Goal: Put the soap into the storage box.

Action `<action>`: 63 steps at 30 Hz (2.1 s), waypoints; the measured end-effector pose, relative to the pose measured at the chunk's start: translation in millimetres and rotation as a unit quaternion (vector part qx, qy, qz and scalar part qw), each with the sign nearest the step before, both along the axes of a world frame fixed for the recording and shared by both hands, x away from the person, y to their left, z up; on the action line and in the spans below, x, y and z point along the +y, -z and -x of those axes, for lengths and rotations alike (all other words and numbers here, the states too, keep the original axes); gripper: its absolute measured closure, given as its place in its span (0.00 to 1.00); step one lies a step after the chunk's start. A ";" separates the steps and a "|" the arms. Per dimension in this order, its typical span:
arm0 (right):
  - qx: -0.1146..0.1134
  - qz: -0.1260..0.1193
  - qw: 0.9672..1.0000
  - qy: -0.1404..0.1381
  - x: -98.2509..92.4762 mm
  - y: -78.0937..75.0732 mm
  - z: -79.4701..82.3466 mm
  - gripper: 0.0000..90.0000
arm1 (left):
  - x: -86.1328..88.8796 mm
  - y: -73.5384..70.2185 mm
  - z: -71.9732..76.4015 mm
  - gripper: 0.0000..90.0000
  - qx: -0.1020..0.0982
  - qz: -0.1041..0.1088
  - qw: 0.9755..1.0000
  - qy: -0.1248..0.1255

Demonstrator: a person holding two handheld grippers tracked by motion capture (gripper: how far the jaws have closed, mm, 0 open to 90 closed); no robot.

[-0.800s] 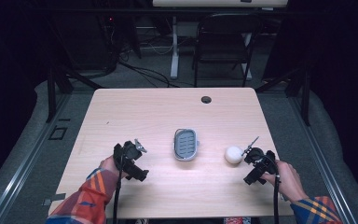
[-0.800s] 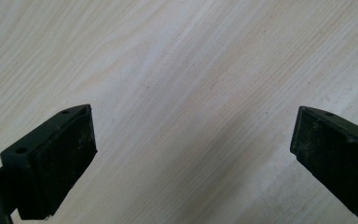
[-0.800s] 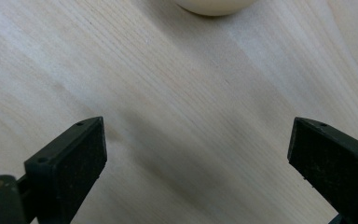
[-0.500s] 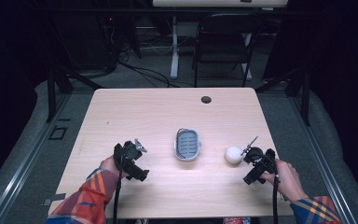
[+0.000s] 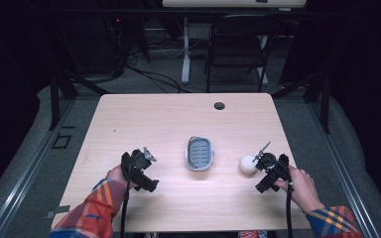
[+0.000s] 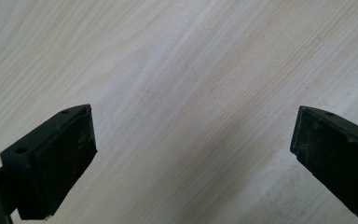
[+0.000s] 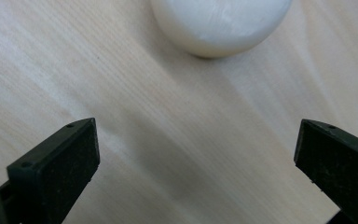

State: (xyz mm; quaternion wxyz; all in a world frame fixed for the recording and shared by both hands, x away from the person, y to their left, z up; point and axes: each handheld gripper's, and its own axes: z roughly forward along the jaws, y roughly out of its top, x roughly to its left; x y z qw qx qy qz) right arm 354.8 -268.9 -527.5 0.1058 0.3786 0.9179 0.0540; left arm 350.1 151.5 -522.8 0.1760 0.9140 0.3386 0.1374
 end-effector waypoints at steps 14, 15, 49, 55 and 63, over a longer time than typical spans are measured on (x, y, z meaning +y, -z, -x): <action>-0.002 -0.016 1.000 0.001 6.7 -6.5 -17.5 0.00 | 0.4 1.6 -2.1 0.00 0.005 -0.004 1.000 -0.001; -0.005 0.000 1.000 -0.003 7.1 -9.6 -19.1 0.00 | 0.7 1.6 -2.1 0.00 0.005 -0.002 1.000 -0.001; 0.081 -0.008 0.997 -0.010 38.8 -0.6 -70.3 0.00 | 2.5 1.5 -2.5 0.00 0.008 -0.001 1.000 -0.002; 0.082 -0.002 0.997 -0.003 41.8 4.9 -73.9 0.00 | 2.5 1.5 -2.5 0.00 0.009 -0.001 1.000 -0.001; 0.086 0.028 0.996 -0.015 46.4 6.3 -78.9 0.15 | 2.7 1.8 -2.8 0.00 0.010 -0.002 1.000 -0.002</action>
